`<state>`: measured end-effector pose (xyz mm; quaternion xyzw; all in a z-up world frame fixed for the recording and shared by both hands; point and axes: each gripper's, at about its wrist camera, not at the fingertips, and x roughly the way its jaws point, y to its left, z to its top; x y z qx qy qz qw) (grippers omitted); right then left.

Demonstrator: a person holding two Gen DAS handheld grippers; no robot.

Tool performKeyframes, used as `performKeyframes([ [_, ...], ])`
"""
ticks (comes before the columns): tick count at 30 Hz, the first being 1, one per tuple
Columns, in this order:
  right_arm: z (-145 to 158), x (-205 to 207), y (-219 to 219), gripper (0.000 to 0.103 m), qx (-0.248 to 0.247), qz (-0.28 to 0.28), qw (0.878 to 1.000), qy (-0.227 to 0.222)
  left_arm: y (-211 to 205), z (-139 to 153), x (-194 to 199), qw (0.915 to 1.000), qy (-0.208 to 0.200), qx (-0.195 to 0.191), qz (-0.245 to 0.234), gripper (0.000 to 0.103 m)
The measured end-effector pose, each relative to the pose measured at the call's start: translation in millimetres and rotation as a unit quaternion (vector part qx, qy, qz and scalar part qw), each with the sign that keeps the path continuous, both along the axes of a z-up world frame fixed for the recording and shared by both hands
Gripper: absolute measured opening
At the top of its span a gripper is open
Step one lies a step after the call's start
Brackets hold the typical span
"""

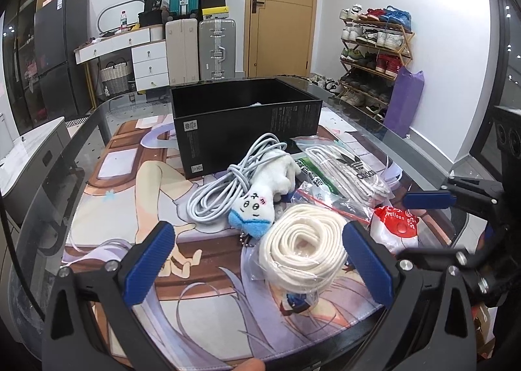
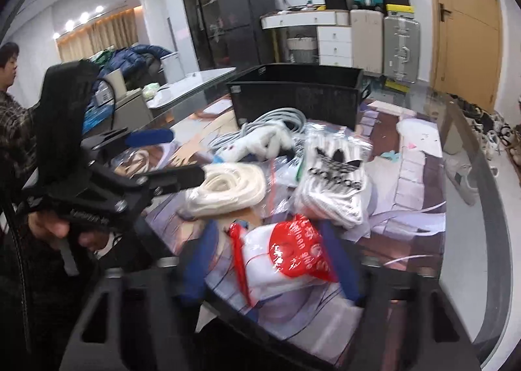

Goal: Organize soft objects
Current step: 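Grasp the red balloon glue pack with right tool while left tool grasps bagged rope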

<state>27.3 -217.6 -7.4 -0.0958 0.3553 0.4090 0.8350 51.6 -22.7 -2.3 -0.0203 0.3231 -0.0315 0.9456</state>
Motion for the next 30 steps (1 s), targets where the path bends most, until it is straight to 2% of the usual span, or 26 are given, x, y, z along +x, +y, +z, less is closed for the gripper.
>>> performKeyframes([
  [6,-20,1,3,0.078,-0.055,-0.008,0.998,0.000,0,0,0,1.0000,0.000,-0.003,-0.001,0.103],
  [9,-22,-1,7,0.059,-0.068,0.000,0.998,-0.011,-1,0,2,1.0000,0.002,-0.001,-0.003,0.103],
  [12,-19,-5,7,0.055,-0.053,0.024,0.998,0.000,-1,-2,3,1.0000,0.005,-0.002,-0.008,0.103],
  [17,3,-8,-3,0.055,0.022,0.034,0.999,-0.001,-2,-5,2,0.9996,0.010,0.003,-0.024,0.103],
  [21,20,-4,-17,0.055,0.078,0.002,0.997,-0.017,-6,-9,6,0.9993,0.020,0.004,-0.032,0.103],
  [26,26,2,-27,0.055,0.085,-0.036,0.995,-0.033,-19,-17,15,0.9977,0.039,0.010,-0.054,0.103],
  [30,25,6,-28,0.055,0.080,-0.049,0.995,-0.032,-30,-19,14,0.9943,0.055,-0.012,-0.091,0.103],
])
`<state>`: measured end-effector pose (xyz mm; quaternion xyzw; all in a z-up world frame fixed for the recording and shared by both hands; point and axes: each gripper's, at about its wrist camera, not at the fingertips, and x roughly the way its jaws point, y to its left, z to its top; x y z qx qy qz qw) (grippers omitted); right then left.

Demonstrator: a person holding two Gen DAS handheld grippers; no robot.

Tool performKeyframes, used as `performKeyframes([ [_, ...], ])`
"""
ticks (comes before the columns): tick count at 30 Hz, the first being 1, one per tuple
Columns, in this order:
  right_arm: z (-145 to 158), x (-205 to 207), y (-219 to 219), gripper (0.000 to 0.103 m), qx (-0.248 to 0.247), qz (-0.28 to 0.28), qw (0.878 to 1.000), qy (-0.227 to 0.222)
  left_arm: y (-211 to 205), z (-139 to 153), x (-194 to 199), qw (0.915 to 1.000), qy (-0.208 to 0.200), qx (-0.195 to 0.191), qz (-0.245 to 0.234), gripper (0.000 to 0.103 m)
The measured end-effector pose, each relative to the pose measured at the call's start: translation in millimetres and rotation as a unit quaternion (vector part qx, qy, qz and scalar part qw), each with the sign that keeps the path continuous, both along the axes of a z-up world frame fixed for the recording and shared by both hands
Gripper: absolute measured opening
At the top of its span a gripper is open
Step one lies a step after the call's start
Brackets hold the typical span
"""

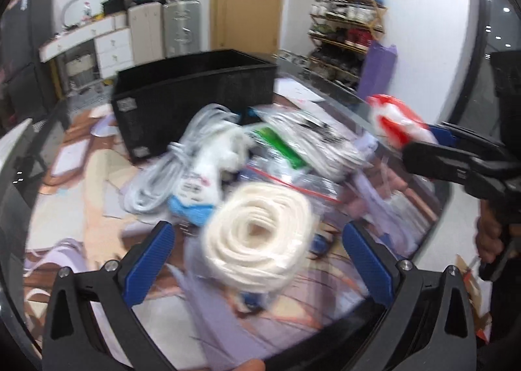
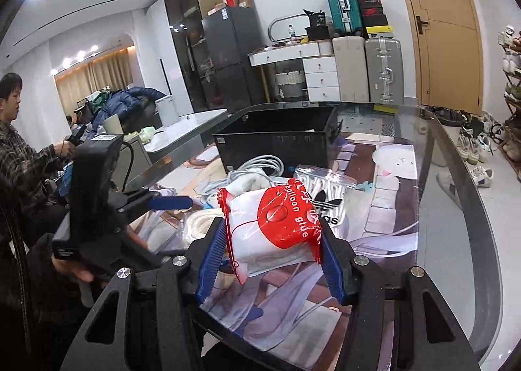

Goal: Organize soft objects
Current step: 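Grasp the red balloon glue pack with right tool while left tool grasps bagged rope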

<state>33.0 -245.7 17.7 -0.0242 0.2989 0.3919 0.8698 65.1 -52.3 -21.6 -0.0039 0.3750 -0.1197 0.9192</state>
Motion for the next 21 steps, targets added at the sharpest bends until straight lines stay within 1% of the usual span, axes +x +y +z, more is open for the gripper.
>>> performKeyframes([
  [2,-2,1,0,0.055,-0.004,-0.003,1.000,0.004,-7,1,-5,0.9997,0.004,0.001,-0.024,0.103],
  [3,-2,2,0,0.055,-0.004,-0.003,1.000,0.005,-9,2,-7,0.9995,0.002,0.004,-0.030,0.103],
  [6,-3,3,0,0.055,-0.004,-0.001,1.000,0.005,-14,7,-11,0.9988,0.001,-0.005,-0.049,0.103],
  [8,-3,0,0,0.055,-0.004,0.000,1.000,0.006,-16,9,-11,0.9984,0.001,-0.009,-0.055,0.103],
  [10,-4,1,1,0.055,-0.005,0.000,1.000,0.007,-16,9,-8,0.9987,0.002,-0.010,-0.051,0.103],
  [13,-5,2,0,0.055,-0.006,-0.002,1.000,0.008,-15,8,-1,0.9986,0.007,-0.015,-0.051,0.099],
  [15,-5,3,-1,0.055,-0.004,-0.003,1.000,0.009,-16,7,4,0.9984,0.012,-0.013,-0.054,0.090],
  [17,-5,3,-3,0.055,-0.002,-0.005,1.000,0.010,-19,3,7,0.9984,0.018,0.007,-0.053,0.078],
  [18,-5,3,-3,0.055,-0.001,-0.004,1.000,0.011,-21,1,7,0.9982,0.019,0.019,-0.053,0.074],
  [20,-5,3,-3,0.055,-0.001,-0.005,1.000,0.010,-24,-1,7,0.9978,0.010,0.044,-0.048,0.055],
  [21,-5,3,-4,0.055,0.000,-0.005,1.000,0.011,-25,0,6,0.9976,0.009,0.047,-0.050,0.054],
])
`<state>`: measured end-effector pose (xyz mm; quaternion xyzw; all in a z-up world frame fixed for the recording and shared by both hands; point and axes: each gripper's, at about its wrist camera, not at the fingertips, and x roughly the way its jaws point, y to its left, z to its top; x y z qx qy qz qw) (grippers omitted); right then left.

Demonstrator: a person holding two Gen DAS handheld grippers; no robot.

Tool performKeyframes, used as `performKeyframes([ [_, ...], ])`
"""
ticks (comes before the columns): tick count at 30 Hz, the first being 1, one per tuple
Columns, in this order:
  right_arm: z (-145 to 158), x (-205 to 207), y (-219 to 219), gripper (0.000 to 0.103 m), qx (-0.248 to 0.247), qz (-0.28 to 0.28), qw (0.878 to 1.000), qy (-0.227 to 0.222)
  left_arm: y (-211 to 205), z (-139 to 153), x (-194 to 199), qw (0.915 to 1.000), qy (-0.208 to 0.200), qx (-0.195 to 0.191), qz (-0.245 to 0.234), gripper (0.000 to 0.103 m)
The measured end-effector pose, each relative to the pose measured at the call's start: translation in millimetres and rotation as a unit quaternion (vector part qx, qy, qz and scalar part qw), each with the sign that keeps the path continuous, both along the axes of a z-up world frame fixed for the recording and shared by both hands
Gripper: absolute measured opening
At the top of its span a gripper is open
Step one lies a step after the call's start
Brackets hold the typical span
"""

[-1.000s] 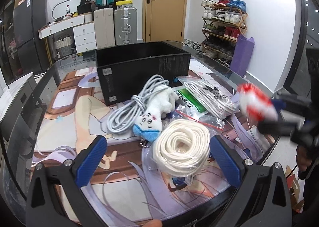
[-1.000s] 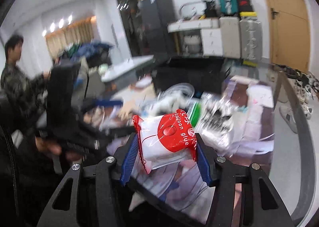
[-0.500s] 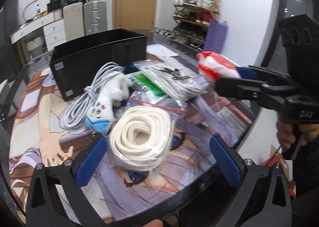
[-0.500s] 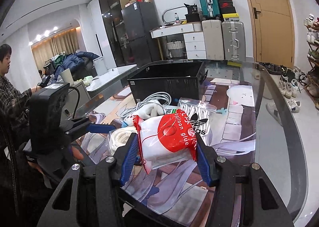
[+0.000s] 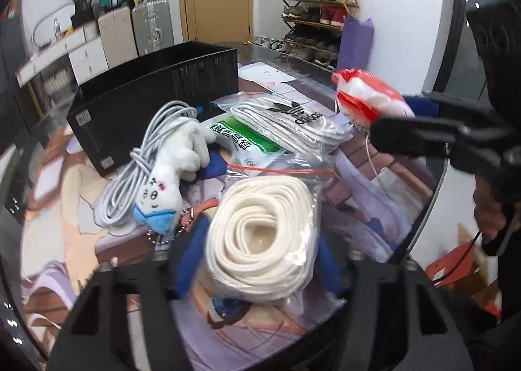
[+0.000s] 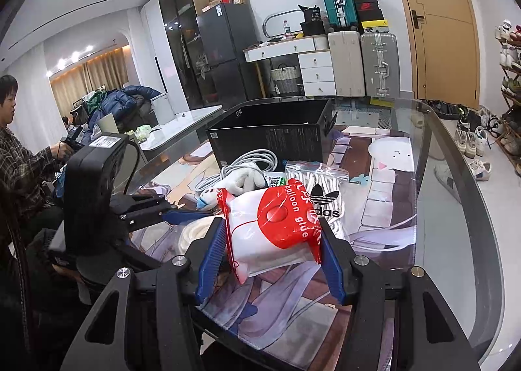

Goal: Organize soft objects
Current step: 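Grasp the red balloon glue pack with right tool while left tool grasps bagged rope, then carry the bagged rope and red glue pack over the black box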

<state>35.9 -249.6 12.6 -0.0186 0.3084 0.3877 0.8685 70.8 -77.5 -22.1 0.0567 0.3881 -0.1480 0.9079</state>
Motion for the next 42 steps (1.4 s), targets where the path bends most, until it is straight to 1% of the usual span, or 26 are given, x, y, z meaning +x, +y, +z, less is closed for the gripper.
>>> performKeyframes([
  [2,0,-1,-1,0.055,0.000,-0.001,1.000,-0.001,0,1,-2,1.0000,-0.002,-0.003,0.003,0.044],
  [5,1,-1,-1,0.055,0.001,-0.002,1.000,-0.002,4,4,-10,0.9998,-0.013,-0.006,0.013,0.038],
  [8,1,-2,0,0.055,0.003,-0.004,1.000,-0.004,11,7,-17,0.9996,-0.016,-0.010,0.021,0.036],
  [11,3,-3,1,0.055,0.008,-0.005,1.000,-0.006,23,17,-26,0.9984,-0.032,-0.036,0.029,0.036],
  [13,2,-3,3,0.055,0.007,-0.005,1.000,-0.007,29,22,-29,0.9972,-0.035,-0.057,0.034,0.036],
  [16,4,-4,6,0.055,0.010,-0.005,1.000,-0.010,37,32,-32,0.9954,-0.046,-0.072,0.045,0.036],
  [20,9,-6,7,0.055,0.021,-0.006,1.000,-0.015,53,49,-33,0.9899,-0.068,-0.105,0.067,0.036],
  [23,15,-5,9,0.055,0.024,-0.017,0.999,-0.017,62,59,-31,0.9874,-0.086,-0.104,0.084,0.036],
  [25,19,-4,12,0.055,0.016,-0.028,0.999,-0.020,68,65,-28,0.9850,-0.095,-0.105,0.099,0.036],
  [30,36,4,23,0.055,0.011,-0.056,0.998,-0.021,81,80,-17,0.9796,-0.121,-0.086,0.136,0.036],
  [34,52,16,36,0.055,0.001,-0.068,0.997,-0.031,93,86,-6,0.9758,-0.125,-0.093,0.153,0.036],
  [36,59,22,42,0.055,0.004,-0.067,0.997,-0.036,99,88,1,0.9743,-0.127,-0.092,0.161,0.036],
  [40,70,36,57,0.055,-0.013,-0.066,0.996,-0.050,109,90,13,0.9736,-0.123,-0.092,0.169,0.036],
  [42,74,43,63,0.055,-0.013,-0.062,0.997,-0.051,113,92,20,0.9743,-0.123,-0.087,0.168,0.036],
])
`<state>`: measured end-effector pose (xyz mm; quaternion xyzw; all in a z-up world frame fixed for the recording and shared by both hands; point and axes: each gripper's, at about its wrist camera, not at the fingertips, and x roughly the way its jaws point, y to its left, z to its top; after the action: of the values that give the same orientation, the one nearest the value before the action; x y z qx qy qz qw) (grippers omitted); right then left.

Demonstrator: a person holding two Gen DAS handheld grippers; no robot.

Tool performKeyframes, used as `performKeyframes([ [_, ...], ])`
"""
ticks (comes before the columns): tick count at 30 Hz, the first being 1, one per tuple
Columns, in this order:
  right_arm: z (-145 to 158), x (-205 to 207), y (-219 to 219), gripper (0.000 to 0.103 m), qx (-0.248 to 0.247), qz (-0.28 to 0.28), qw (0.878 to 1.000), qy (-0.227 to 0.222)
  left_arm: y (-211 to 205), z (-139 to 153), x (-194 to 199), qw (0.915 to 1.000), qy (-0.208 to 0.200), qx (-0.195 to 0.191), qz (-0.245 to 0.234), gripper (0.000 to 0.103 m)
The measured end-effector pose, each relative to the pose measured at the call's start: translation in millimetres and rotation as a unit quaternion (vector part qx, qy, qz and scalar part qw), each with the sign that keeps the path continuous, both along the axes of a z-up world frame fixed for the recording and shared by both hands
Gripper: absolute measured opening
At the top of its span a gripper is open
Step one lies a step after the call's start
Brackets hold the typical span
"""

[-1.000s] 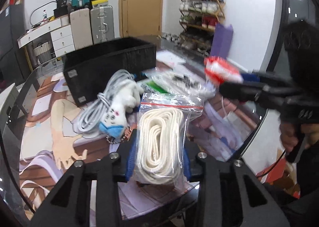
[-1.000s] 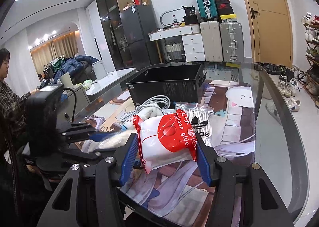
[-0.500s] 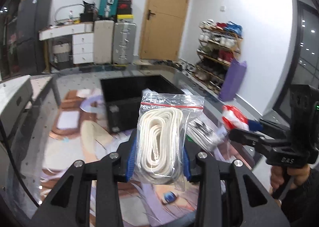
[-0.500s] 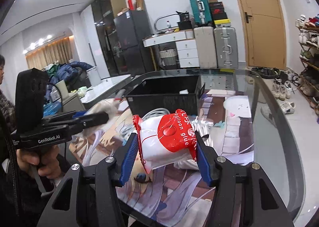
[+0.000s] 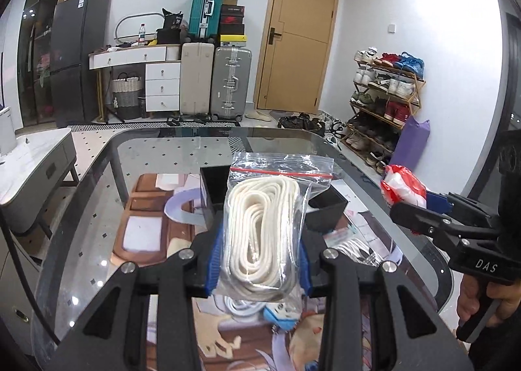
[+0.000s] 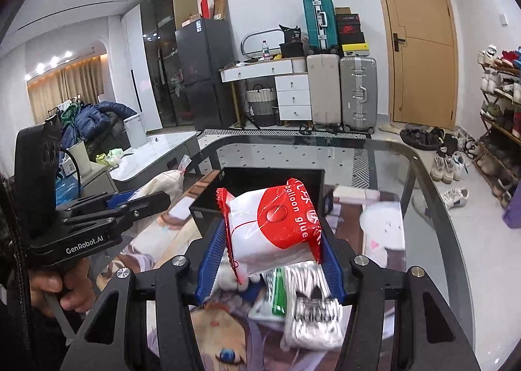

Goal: Organize soft objects
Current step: 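Carry the bagged rope and red glue pack over the black box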

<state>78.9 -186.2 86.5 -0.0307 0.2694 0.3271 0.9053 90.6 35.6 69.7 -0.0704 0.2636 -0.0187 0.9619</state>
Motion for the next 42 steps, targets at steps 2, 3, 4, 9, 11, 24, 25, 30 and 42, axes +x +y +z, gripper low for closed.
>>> performKeyframes([
  [2,3,8,7,0.055,-0.004,0.002,1.000,-0.003,0,2,6,1.0000,0.000,0.004,0.002,0.036],
  [3,3,10,11,0.055,-0.006,0.005,1.000,-0.003,1,3,11,1.0000,0.003,0.005,-0.001,0.036],
  [4,4,13,14,0.055,-0.008,0.006,1.000,-0.003,1,3,13,1.0000,0.006,0.006,-0.002,0.036],
  [9,7,35,27,0.055,-0.018,0.008,1.000,0.000,3,0,31,0.9999,0.014,0.002,0.002,0.036],
  [11,7,44,30,0.055,-0.023,0.006,1.000,-0.002,4,-2,34,0.9999,0.014,0.000,0.003,0.036],
  [24,-15,88,51,0.055,-0.044,-0.001,0.999,0.010,0,-13,71,0.9992,0.036,0.010,0.013,0.036],
  [25,-17,91,54,0.055,-0.045,0.000,0.999,0.011,-2,-14,72,0.9992,0.037,0.009,0.014,0.036],
  [30,-28,105,63,0.055,-0.054,0.008,0.998,0.019,-1,-21,82,0.9988,0.044,0.011,0.020,0.036],
  [42,-45,134,77,0.055,-0.076,0.019,0.996,0.037,-3,-32,101,0.9979,0.061,0.018,0.016,0.036],
])
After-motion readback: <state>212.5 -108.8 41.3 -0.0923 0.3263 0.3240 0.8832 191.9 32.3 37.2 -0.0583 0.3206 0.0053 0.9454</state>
